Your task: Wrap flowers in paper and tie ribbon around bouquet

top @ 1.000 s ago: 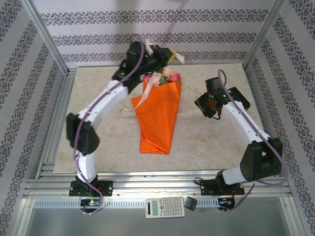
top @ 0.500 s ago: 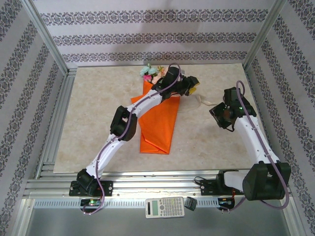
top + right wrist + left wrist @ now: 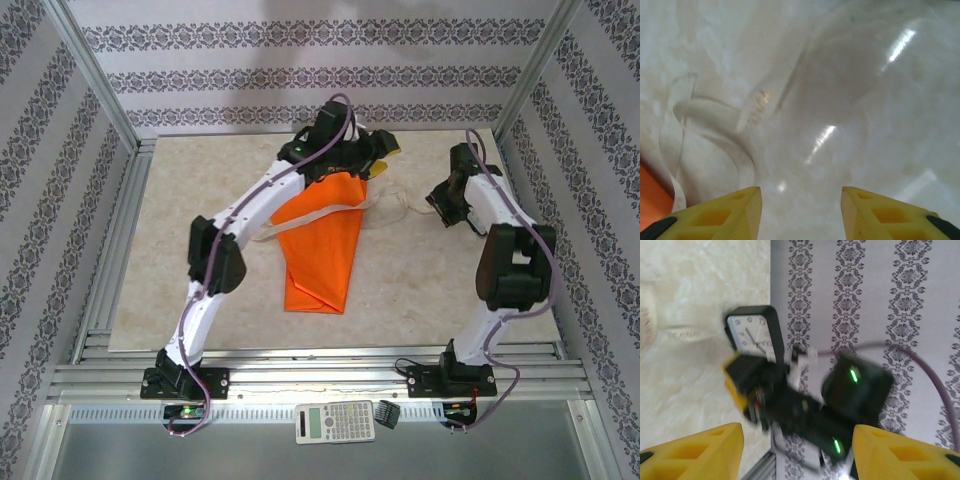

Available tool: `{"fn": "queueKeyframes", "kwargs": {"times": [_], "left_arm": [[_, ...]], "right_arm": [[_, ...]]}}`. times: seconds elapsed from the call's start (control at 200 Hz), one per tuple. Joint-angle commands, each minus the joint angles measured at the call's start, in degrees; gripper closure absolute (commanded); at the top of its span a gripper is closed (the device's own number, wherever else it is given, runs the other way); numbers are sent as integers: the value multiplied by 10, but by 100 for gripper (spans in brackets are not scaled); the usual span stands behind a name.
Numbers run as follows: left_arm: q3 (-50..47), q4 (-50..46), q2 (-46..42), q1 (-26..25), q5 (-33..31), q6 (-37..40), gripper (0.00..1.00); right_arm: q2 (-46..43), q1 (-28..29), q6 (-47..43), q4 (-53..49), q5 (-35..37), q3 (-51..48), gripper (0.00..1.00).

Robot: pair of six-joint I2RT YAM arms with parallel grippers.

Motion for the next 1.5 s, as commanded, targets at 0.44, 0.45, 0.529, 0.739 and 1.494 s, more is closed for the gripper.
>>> {"fn": "queueKeyframes", "kwargs": {"times": [0.44, 0.45, 0.529, 0.739, 1.494], "left_arm": [[-633, 151, -292, 137, -84, -200, 41], [-638, 155, -293, 139, -84, -204, 41], [-657, 173, -291, 157, -97, -222, 41], [-665, 163, -264, 202, -129, -248, 41], [-544, 5, -206, 186, -102, -255, 51]], "right_arm": [[176, 6, 48, 1, 37, 120, 54], [177, 6, 47, 3, 37, 120, 54], [185, 9, 45, 8, 34, 125, 54], [180, 12, 49, 14, 35, 122, 81], [-34, 35, 11, 46, 45, -24, 60]]}}
